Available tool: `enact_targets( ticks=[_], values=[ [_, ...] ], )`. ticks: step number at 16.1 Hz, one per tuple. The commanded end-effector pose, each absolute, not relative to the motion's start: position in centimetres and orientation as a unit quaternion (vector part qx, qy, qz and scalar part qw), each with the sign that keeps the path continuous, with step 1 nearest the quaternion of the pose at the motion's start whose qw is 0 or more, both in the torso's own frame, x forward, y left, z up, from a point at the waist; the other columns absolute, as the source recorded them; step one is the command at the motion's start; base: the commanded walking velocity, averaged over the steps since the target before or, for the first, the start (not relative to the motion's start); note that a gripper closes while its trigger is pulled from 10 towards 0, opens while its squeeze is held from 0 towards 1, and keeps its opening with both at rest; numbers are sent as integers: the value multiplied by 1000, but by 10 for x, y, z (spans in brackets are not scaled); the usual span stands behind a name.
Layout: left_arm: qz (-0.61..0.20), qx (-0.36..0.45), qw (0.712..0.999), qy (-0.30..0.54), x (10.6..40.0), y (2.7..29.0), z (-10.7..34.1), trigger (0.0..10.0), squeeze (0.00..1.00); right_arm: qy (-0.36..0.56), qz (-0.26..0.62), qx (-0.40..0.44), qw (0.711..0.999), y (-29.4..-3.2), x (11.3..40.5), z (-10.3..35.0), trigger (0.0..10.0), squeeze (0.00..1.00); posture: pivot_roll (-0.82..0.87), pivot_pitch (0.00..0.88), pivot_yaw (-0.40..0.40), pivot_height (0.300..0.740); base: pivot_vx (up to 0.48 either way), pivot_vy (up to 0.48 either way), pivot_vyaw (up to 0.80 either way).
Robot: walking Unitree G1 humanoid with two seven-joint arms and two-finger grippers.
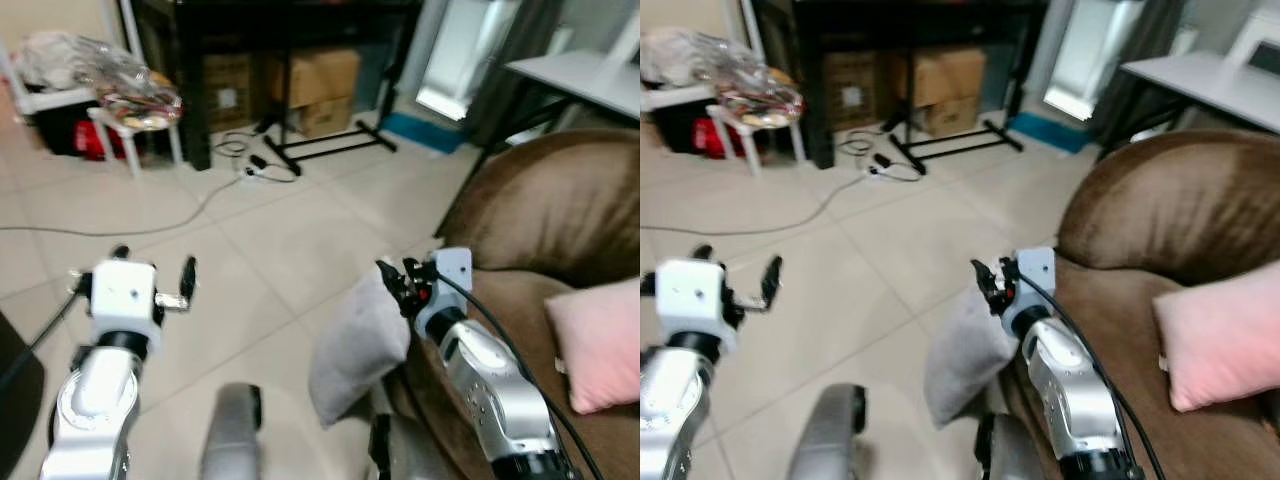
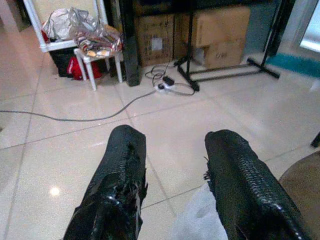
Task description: Move the pillow to the sofa from floor
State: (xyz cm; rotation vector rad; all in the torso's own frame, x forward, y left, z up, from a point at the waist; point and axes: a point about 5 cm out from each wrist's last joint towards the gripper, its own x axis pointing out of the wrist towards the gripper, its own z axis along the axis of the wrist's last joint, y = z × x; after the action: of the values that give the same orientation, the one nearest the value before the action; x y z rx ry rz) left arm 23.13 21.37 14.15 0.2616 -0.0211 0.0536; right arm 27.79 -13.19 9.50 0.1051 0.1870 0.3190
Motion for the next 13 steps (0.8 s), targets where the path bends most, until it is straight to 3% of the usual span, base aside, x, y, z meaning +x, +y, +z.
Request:
enact_targets(
  ticks=[1, 5, 13],
  values=[
    [17, 124, 992, -16, 230, 209, 143, 10000, 0, 87, 155, 21, 984, -137, 283, 99, 10000, 0, 52, 0, -93, 590, 255, 0, 0],
    [15, 122, 992, -16, 230, 209, 142, 10000, 0, 101, 140, 7, 985, -140, 286, 95, 10000, 0, 55, 0, -96, 590, 264, 0, 600],
    [12, 123, 992, -16, 233, 209, 142, 10000, 0, 101, 133, 30, 986, -139, 289, 95, 10000, 0, 57, 0, -95, 590, 270, 0, 0]
  ],
)
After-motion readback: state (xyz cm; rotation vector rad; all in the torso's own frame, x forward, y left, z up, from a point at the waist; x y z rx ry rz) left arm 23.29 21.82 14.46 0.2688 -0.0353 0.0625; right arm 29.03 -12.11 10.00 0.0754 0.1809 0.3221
